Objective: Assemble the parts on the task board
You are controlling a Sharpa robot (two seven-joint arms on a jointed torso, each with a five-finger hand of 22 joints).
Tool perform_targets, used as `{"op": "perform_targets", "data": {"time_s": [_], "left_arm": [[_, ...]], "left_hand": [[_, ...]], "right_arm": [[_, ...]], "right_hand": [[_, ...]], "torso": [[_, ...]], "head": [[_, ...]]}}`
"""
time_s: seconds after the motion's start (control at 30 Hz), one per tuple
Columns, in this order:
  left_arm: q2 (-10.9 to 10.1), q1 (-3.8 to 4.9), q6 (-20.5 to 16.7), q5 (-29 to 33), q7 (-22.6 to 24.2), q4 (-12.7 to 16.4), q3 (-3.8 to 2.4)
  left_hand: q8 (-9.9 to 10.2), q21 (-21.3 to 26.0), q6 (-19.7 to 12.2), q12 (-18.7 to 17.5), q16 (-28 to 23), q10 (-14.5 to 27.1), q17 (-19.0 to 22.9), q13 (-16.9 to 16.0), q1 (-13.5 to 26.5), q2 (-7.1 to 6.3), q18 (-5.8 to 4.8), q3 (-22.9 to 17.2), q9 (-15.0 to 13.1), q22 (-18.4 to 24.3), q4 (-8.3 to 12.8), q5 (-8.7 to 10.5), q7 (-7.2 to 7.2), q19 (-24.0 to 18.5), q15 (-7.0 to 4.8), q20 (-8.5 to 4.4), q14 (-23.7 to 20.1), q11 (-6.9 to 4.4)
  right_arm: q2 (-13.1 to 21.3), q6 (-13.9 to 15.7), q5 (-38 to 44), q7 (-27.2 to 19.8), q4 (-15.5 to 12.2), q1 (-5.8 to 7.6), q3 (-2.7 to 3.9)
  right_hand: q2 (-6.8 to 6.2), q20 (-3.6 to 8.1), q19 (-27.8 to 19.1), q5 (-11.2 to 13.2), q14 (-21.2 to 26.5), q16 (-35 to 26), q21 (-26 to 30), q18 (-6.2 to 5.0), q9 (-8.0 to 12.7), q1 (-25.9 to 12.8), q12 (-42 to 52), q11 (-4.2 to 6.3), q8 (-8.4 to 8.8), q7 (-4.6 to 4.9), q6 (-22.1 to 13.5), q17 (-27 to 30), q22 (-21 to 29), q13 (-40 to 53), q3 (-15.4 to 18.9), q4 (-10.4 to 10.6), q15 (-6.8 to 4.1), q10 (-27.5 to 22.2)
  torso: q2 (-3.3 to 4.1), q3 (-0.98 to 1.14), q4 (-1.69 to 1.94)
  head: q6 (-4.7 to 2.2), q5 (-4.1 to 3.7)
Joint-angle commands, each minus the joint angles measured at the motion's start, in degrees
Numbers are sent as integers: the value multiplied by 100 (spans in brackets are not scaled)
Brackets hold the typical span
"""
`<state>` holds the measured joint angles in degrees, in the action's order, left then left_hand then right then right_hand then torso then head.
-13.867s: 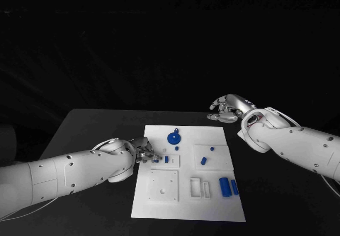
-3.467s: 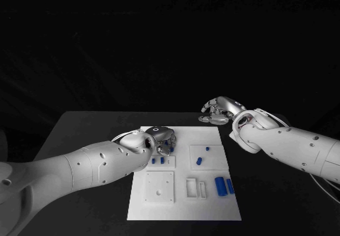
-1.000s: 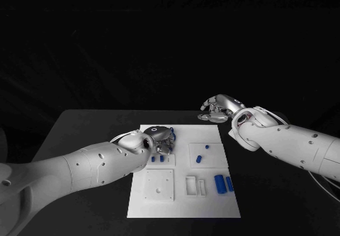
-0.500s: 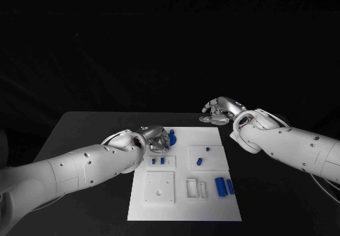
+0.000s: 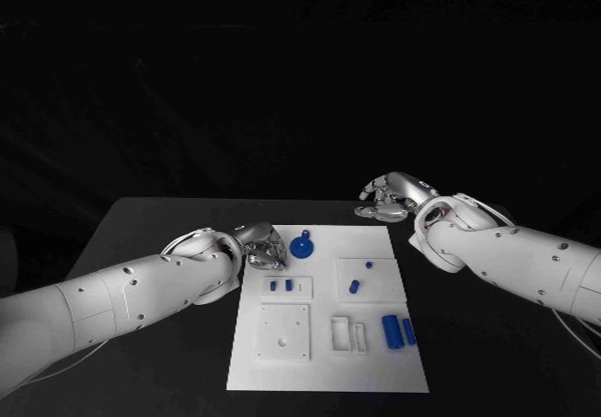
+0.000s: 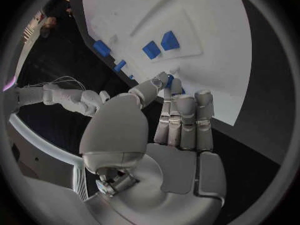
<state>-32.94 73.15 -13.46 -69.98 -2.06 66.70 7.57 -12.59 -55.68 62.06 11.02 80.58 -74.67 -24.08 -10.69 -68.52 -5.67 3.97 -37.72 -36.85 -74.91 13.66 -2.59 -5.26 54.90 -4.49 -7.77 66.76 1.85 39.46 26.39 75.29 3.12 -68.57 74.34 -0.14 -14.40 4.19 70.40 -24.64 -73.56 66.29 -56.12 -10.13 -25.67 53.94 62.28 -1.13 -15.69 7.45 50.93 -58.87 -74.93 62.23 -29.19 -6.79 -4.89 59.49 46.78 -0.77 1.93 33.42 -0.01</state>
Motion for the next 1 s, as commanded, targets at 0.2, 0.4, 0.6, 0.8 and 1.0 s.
{"op": "perform_targets", "data": {"time_s": [0.2,0.4,0.6,0.8,1.0], "left_arm": [[32,3,241,-20,-2,-26,-1],[67,1,165,-106,16,-104,1],[93,1,57,-114,39,-140,1],[150,0,92,-155,42,-195,5],[188,-3,168,-163,45,-222,11]], "left_hand": [[-18,-11,43,-25,8,-50,10,6,9,42,174,-36,-3,-66,20,-38,-9,18,1,-202,15,8],[-18,-11,43,-27,7,-51,10,6,8,43,173,-38,-2,-66,22,-38,-9,18,1,-202,15,8],[-18,-11,43,-28,7,-51,11,6,7,44,173,-39,-1,-66,23,-37,-9,19,1,-203,15,8],[-19,-12,44,-30,7,-55,11,6,6,45,173,-40,0,-66,26,-37,-8,21,1,-204,18,8],[-19,-14,45,-32,9,-59,11,6,6,47,173,-41,1,-66,28,-37,-8,25,0,-206,22,8]], "right_arm": [[-5,-63,51,-35,-10,-8,2],[-7,-64,51,-37,-9,-10,2],[-8,-64,51,-35,-6,-13,2],[-13,-67,51,-35,-8,-13,2],[-12,-70,51,-34,-7,-13,2]], "right_hand": [[41,49,7,-22,-40,-38,22,-487,6,-17,23,-15,-16,33,7,-8,-91,-8,-28,18,-16,4],[41,49,7,-22,-40,-38,22,-487,6,-17,23,-15,-16,33,7,-8,-91,-8,-28,18,-16,3],[41,49,7,-22,-40,-38,22,-487,6,-17,24,-15,-16,33,7,-8,-91,-9,-29,18,-16,3],[41,49,7,-22,-40,-39,23,-487,6,-18,24,-15,-16,33,7,-9,-91,-10,-29,18,-16,3],[42,49,7,-22,-40,-39,23,-487,6,-17,24,-15,-16,33,7,-9,-91,-10,-29,17,-16,3]], "torso": [[8,1,-7],[9,9,-14],[12,9,-23],[10,14,-22],[11,8,-18]], "head": [[15,17],[20,28],[26,28],[31,26],[44,19]]}}
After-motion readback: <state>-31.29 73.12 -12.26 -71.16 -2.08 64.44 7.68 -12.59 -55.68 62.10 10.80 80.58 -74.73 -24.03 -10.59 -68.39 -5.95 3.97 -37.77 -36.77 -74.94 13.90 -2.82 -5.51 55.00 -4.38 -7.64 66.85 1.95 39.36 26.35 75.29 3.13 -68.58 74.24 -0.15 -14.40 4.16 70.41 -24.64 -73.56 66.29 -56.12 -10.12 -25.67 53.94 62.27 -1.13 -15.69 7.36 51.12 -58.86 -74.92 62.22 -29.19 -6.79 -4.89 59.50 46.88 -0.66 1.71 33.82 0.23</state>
